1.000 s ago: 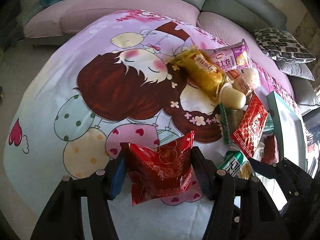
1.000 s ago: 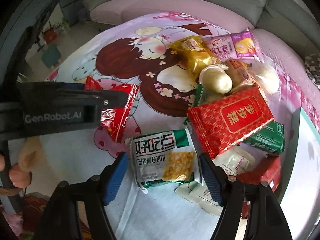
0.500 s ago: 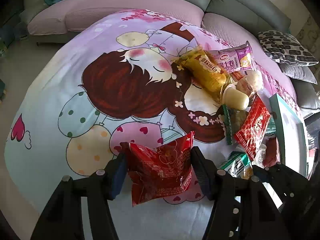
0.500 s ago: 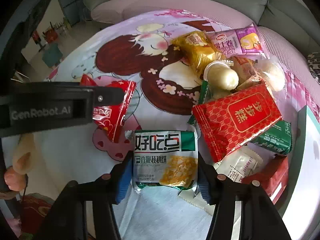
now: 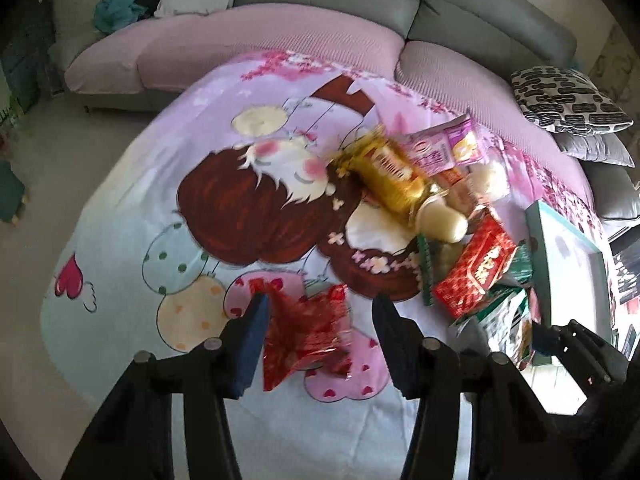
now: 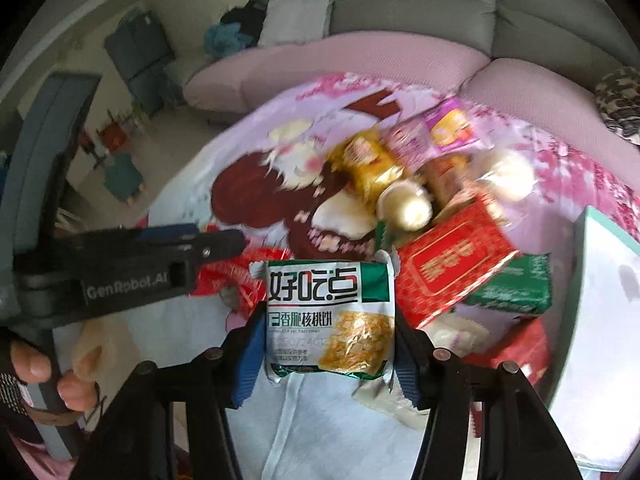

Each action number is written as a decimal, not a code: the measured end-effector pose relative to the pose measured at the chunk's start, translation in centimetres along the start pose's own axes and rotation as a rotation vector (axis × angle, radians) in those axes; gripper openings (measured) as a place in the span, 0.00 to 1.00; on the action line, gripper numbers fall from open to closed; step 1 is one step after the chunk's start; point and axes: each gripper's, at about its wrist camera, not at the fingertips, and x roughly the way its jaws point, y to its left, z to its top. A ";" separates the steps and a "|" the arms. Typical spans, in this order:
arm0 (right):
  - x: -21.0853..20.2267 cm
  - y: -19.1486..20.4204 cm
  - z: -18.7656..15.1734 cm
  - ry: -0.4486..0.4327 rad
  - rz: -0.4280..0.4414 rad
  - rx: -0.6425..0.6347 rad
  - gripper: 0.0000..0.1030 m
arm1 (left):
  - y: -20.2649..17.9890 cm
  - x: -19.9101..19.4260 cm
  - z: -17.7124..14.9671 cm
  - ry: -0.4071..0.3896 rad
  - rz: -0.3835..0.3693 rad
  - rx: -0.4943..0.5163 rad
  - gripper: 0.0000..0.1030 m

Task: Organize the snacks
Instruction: 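Lift the biscuit pack with the right tool while the left tool lifts the red foil bag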

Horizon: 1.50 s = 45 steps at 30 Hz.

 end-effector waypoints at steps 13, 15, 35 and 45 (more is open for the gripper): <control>-4.4 -7.1 0.5 -0.093 -0.121 0.162 0.58 | -3.3 2.1 0.9 0.058 0.023 0.025 0.44; -4.5 -8.3 0.4 -0.084 -0.149 0.197 0.58 | -3.1 2.8 0.6 0.077 0.039 0.014 0.44; -0.1 -4.2 -1.3 0.060 -0.080 0.099 0.58 | 1.5 4.3 -1.0 0.130 0.015 -0.108 0.69; 0.2 -4.3 -1.1 0.076 -0.079 0.110 0.58 | 1.1 7.5 -1.8 0.175 0.027 -0.098 0.70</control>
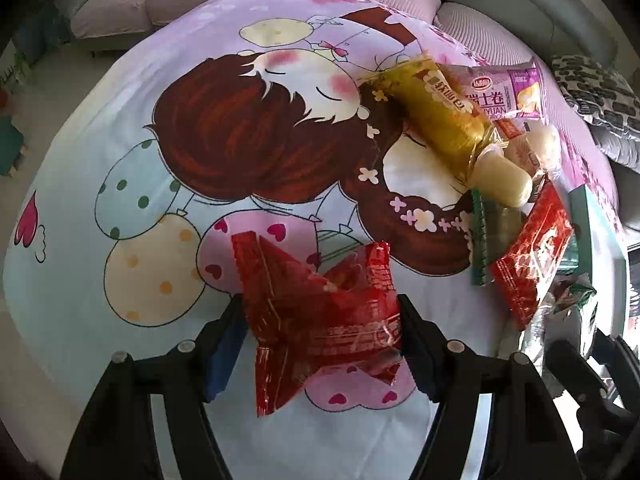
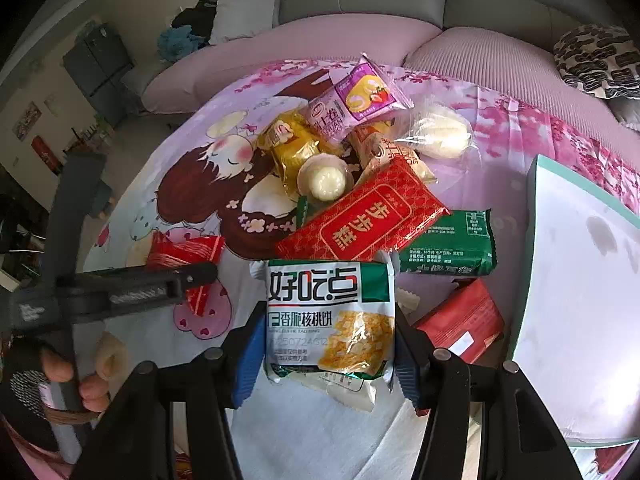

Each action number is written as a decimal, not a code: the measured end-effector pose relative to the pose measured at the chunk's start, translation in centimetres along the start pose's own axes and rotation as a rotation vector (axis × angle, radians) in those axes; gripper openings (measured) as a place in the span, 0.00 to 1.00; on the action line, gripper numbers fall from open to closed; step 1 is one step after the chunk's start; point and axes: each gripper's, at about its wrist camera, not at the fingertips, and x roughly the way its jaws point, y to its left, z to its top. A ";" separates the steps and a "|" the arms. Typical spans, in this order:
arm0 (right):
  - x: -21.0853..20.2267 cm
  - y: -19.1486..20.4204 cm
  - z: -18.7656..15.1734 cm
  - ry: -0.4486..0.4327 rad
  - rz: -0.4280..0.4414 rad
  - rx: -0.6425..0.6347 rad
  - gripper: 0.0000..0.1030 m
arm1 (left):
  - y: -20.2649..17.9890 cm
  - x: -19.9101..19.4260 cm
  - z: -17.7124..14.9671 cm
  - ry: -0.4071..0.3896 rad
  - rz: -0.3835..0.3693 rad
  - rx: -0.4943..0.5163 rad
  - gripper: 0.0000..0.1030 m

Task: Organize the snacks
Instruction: 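Lift the biscuit pack with the right tool while the left tool lifts the red foil bag, then release the biscuit pack into the tray while the left tool releases the red bag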

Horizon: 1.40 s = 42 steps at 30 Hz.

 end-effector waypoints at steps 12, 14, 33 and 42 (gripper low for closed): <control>0.0 0.1 0.0 0.001 0.005 0.002 0.58 | -0.7 -0.9 0.6 -0.053 -0.007 0.007 0.51; -0.3 0.0 0.0 -0.008 0.007 0.005 0.58 | -1.1 -1.7 0.6 -0.064 -0.008 0.012 0.51; -7.6 -10.2 1.3 -0.201 -0.214 0.271 0.58 | -14.7 -11.4 2.6 -0.220 -0.178 0.276 0.51; -10.1 -19.4 -0.2 -0.236 -0.450 0.508 0.58 | -26.0 -9.3 2.2 -0.183 -0.280 0.458 0.51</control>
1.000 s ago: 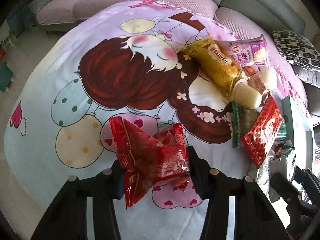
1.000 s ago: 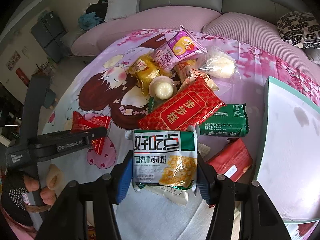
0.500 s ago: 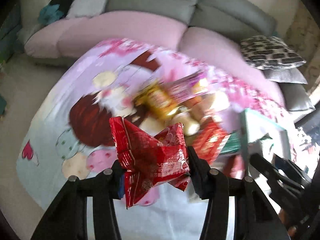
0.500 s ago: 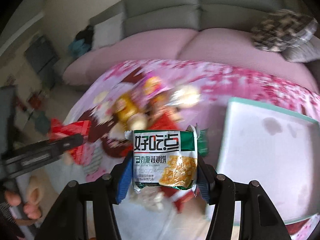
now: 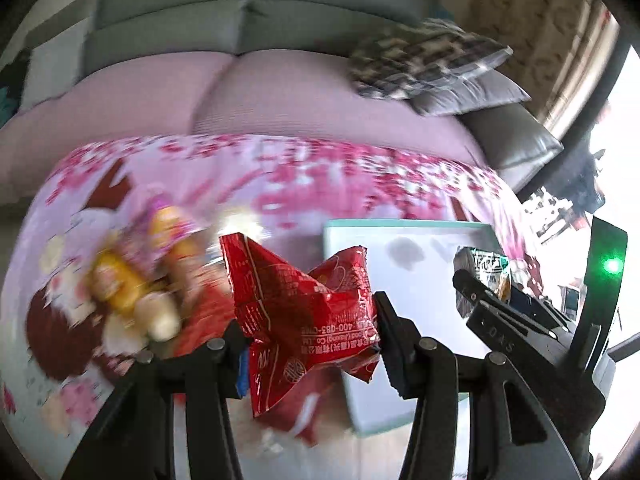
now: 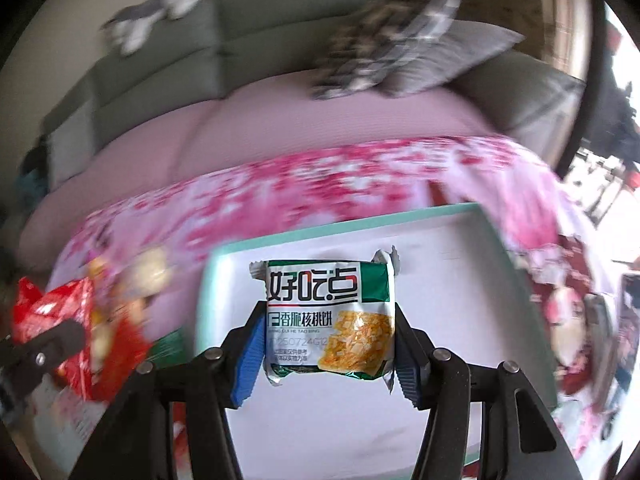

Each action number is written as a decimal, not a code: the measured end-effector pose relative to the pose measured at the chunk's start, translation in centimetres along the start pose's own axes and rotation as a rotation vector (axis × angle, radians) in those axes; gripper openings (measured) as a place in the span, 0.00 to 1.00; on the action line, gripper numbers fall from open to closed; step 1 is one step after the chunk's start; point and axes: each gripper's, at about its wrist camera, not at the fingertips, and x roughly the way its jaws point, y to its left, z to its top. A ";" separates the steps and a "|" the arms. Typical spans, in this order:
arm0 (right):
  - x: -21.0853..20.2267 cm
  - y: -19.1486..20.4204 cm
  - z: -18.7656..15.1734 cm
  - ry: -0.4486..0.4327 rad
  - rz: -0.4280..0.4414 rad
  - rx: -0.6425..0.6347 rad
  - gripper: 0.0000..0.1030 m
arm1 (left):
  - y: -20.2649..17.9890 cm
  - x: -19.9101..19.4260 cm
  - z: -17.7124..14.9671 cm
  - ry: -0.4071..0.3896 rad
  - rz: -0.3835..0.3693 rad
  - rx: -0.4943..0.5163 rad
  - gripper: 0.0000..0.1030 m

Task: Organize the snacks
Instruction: 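Release the biscuit pack into the tray while the left tool releases the red bag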

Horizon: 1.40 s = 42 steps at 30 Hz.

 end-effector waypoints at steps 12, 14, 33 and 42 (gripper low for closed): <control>3.3 -8.0 1.7 0.006 -0.126 0.163 0.58 | -6.3 9.1 1.7 0.083 -0.064 0.019 0.51; 3.9 -8.4 1.7 0.004 -0.133 0.165 0.58 | -7.0 10.2 1.5 0.091 -0.052 0.035 0.51; 5.0 -10.0 1.5 0.038 -0.128 0.212 0.76 | -7.8 12.3 1.6 0.092 0.003 0.036 0.70; 4.1 -8.7 1.3 -0.010 -0.091 0.166 1.00 | -4.2 9.0 1.7 -0.008 0.082 -0.026 0.98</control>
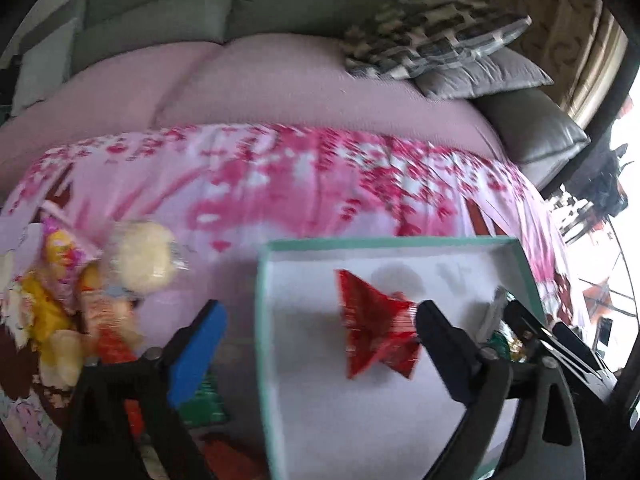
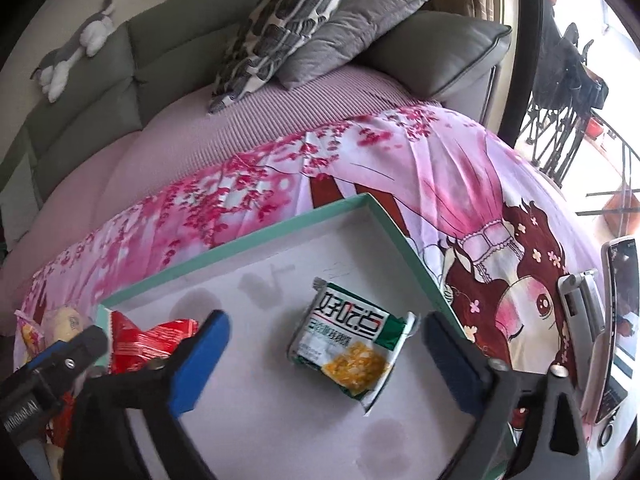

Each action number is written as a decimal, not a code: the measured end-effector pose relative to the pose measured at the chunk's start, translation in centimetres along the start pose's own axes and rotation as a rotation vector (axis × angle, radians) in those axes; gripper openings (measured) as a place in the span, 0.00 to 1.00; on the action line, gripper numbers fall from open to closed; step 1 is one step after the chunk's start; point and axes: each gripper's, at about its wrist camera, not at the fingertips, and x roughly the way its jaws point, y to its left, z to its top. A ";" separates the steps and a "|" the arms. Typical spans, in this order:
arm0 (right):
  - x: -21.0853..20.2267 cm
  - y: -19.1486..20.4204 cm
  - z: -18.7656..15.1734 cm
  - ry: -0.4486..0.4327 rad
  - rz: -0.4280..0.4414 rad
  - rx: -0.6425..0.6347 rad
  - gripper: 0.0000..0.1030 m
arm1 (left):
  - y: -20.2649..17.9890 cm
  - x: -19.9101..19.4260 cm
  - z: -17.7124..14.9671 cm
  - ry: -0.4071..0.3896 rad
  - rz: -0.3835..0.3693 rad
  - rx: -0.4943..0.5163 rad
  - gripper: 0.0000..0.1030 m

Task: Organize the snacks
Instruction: 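Move both open tools back toward the snack pile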

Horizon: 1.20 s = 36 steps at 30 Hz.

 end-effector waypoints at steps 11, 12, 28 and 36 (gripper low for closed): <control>-1.9 2.3 -0.9 -0.044 0.111 -0.048 1.00 | 5.2 -4.4 -0.7 -0.124 0.156 0.014 1.00; -2.1 2.6 -1.1 -0.048 0.115 -0.061 1.00 | 5.5 -4.9 -0.9 -0.136 0.155 0.012 1.00; -3.1 7.7 -4.5 0.064 0.216 -0.062 1.00 | 12.0 -10.3 -4.0 -0.167 0.344 -0.107 1.00; -4.0 11.8 -6.0 0.141 0.270 -0.148 1.00 | 16.5 -11.0 -5.7 -0.132 0.324 -0.199 1.00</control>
